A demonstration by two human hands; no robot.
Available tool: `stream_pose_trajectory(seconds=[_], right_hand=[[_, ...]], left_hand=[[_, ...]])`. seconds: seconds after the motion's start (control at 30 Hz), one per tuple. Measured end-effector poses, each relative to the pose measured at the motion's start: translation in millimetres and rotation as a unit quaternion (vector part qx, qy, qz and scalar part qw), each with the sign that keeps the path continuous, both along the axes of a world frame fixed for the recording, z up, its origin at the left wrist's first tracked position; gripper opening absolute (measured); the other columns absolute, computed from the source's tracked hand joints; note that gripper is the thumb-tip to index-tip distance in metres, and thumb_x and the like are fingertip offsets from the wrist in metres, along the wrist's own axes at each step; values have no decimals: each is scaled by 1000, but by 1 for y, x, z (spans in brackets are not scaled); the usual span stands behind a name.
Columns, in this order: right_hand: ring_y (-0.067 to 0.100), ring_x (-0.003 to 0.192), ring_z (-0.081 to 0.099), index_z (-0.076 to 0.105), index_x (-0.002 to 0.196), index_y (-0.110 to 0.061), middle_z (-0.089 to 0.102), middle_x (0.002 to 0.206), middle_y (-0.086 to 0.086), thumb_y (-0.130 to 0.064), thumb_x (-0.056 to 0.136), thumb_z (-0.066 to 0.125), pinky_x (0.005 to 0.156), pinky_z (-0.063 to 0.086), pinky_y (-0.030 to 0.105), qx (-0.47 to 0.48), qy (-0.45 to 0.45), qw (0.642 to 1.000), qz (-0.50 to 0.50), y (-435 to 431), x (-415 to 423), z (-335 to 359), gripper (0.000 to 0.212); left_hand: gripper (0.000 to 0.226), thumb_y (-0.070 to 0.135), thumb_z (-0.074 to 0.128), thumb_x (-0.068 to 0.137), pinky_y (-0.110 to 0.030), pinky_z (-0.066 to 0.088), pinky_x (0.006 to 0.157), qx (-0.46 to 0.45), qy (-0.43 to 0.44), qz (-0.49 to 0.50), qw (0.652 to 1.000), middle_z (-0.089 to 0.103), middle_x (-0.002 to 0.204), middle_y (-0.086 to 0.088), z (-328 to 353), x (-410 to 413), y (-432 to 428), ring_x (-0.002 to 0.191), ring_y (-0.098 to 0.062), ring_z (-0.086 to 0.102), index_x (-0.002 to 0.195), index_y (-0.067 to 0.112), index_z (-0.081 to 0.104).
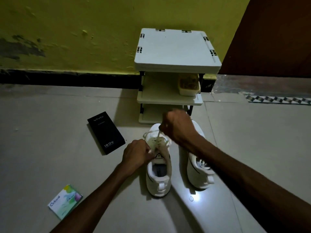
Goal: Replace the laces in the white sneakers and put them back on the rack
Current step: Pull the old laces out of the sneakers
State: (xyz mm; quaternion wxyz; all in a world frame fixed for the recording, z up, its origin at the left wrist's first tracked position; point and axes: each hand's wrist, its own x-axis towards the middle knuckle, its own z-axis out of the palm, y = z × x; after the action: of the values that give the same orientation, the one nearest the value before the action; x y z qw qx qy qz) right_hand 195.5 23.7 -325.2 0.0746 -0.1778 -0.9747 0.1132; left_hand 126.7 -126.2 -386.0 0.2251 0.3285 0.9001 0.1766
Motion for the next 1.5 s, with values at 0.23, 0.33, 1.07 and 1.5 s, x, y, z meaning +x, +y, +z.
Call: stream_pose_trajectory(seconds=[0.23, 0.33, 1.07, 1.5], right_hand=[[7, 60, 59, 67, 76, -11, 64, 68, 0, -22, 92, 62, 60, 50, 20, -116, 191, 970, -99, 16, 17, -3, 20], [17, 62, 66, 71, 76, -8, 70, 69, 8, -19, 85, 64, 63, 58, 38, -133, 11, 989, -60, 18, 15, -26, 16], [30, 87, 59, 68, 90, -10, 63, 95, 11, -27, 85, 66, 69, 35, 32, 23, -91, 993, 64, -33, 16, -38, 19], [25, 69, 63, 70, 75, -10, 63, 76, 7, -16, 83, 64, 66, 55, 36, -26, -16, 999, -28, -17, 20, -32, 12]], left_hand=[[25, 32, 71, 77, -26, 39, 54, 17, -23, 18, 999, 60, 59, -4, -1, 4, -2, 66, -21, 64, 63, 12, 69], [19, 29, 73, 74, -26, 45, 59, 29, -68, 57, 996, 63, 60, -1, -2, 2, -3, 67, -18, 65, 63, 14, 69], [19, 26, 82, 73, -28, 55, 77, 106, -68, 100, 987, 71, 80, 4, -5, 8, -6, 81, -16, 67, 89, 23, 73], [37, 28, 83, 69, -25, 45, 69, 101, -66, 141, 983, 69, 94, -4, -5, 11, -2, 89, -20, 62, 98, 22, 61]])
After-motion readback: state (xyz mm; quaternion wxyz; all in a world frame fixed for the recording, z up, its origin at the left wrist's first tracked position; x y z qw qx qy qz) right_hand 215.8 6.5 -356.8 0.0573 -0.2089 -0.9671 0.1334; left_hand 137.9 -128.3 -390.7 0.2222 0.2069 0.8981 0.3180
